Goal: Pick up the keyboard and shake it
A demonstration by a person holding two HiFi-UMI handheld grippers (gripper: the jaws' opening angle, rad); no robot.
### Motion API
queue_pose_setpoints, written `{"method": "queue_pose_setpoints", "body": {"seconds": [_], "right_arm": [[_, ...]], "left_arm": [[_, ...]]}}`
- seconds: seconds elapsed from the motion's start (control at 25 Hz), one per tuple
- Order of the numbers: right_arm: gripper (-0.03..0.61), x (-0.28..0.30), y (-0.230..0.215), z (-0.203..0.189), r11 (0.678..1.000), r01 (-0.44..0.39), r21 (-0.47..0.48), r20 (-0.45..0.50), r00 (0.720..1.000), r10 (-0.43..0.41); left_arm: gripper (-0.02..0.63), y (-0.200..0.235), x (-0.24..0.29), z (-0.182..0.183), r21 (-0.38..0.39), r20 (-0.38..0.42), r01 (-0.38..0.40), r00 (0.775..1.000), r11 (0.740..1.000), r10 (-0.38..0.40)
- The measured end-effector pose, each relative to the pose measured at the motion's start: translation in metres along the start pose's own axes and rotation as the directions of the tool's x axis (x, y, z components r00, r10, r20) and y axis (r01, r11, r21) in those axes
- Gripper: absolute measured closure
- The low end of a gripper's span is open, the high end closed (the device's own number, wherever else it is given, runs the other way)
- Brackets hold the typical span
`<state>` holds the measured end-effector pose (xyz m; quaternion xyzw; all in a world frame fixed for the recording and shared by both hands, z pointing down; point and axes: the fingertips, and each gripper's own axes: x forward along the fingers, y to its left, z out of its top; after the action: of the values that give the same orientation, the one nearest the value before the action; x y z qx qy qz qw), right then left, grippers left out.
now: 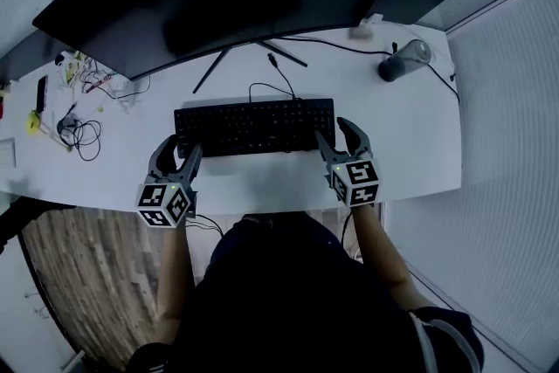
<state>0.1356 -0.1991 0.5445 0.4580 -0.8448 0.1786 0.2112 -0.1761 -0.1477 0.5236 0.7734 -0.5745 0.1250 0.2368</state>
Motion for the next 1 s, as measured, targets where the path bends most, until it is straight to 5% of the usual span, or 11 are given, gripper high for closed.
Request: {"method": "queue_pose_setpoints", "body": {"seconds": [0.52, 0.8, 1.0], "right_arm": [[0.279, 0.04, -0.027, -0.062, 0.962, -0.033, 0.271, -0.233, 0.967, 0.099], [0.273, 0.051, -0.032, -0.082, 0.944, 0.038, 0.329, -0.34, 0.937, 0.081], [0.273, 0.053, -0.033, -0.086, 0.948, 0.065, 0.312, -0.395, 0.916, 0.067]], "left_arm": [[0.256, 0.06, 0.047, -0.069, -0.119, -0.303, -0.026, 0.953, 0.993, -0.011], [0.242, 0.065, 0.061, -0.085, -0.157, -0.405, 0.012, 0.911, 0.988, -0.076], [0.242, 0.065, 0.063, -0.089, -0.152, -0.421, 0.001, 0.905, 0.988, -0.066]]}}
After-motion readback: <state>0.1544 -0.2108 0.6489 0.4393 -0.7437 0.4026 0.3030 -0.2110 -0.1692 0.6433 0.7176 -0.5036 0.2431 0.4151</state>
